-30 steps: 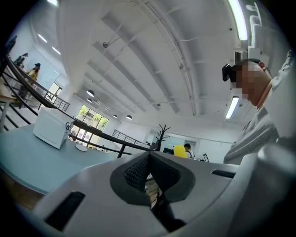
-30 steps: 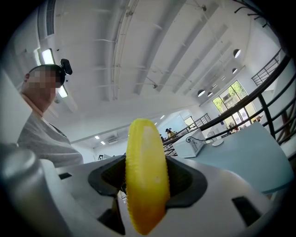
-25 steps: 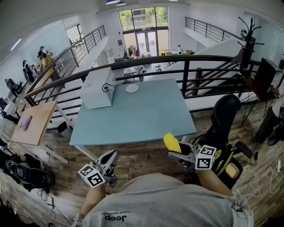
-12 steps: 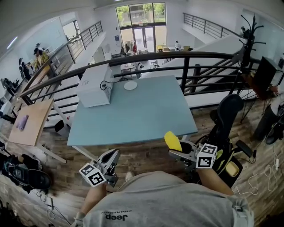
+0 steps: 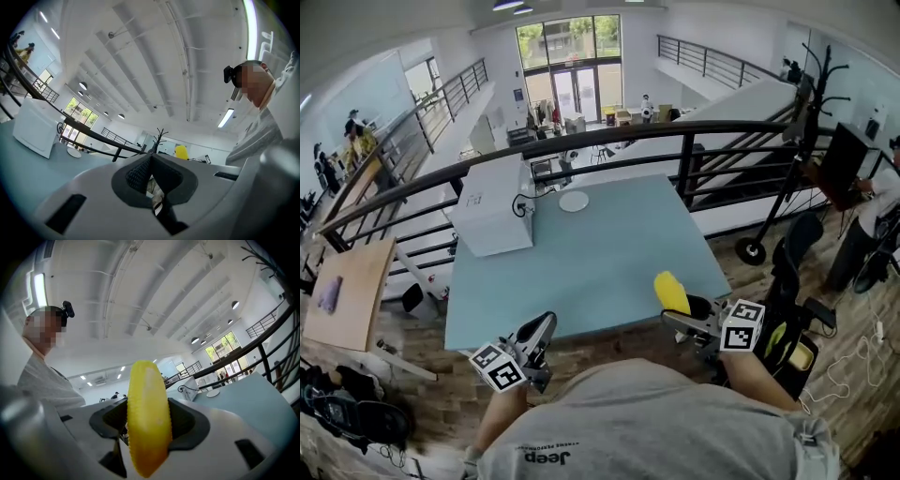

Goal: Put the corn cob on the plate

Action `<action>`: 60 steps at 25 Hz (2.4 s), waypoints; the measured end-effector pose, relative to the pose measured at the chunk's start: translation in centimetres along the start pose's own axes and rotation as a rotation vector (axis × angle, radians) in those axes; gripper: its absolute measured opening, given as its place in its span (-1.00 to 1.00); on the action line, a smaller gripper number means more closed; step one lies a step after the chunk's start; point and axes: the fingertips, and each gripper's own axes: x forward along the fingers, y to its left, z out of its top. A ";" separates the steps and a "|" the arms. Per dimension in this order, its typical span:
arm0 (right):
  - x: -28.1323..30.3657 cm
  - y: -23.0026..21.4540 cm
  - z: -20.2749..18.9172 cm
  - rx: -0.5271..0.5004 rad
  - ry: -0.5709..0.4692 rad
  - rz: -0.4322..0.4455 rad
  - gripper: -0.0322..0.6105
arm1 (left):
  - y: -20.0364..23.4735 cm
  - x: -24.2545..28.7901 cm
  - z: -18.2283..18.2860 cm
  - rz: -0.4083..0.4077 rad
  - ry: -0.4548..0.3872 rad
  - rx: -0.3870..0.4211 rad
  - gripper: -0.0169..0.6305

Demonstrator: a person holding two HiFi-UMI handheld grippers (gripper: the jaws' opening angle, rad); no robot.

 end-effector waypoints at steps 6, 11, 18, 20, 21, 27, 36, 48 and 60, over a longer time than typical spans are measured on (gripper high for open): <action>8.5 -0.2 1.2 -0.002 -0.010 -0.006 -0.09 | 6.8 -2.8 4.8 -0.010 -0.001 0.009 -0.92; 14.7 -1.1 1.0 0.011 0.013 -0.008 -0.09 | 12.2 -5.1 6.7 0.006 0.003 -0.014 -0.92; 20.1 -2.6 1.6 0.014 0.049 -0.023 -0.09 | 17.1 -6.5 8.5 0.018 0.004 -0.043 -0.92; 21.0 -3.0 1.7 0.010 0.068 -0.020 -0.09 | 18.1 -6.5 8.7 0.024 -0.003 -0.052 -0.92; 21.4 -3.4 1.7 0.008 0.075 -0.019 -0.09 | 18.5 -6.4 8.7 0.026 -0.005 -0.057 -0.92; 22.9 -7.2 2.4 0.042 0.084 -0.010 -0.09 | 21.2 -4.8 8.2 0.059 0.006 -0.082 -0.92; 21.9 -18.2 5.1 0.073 0.087 0.082 -0.09 | 23.1 5.4 7.7 0.144 0.016 -0.051 -0.92; 22.9 -33.9 8.7 0.086 0.098 0.133 -0.09 | 26.8 17.2 6.3 0.267 0.115 -0.077 -0.92; 29.9 -40.4 6.1 0.081 0.138 -0.114 -0.09 | 38.4 18.6 6.5 0.175 0.193 -0.049 -0.92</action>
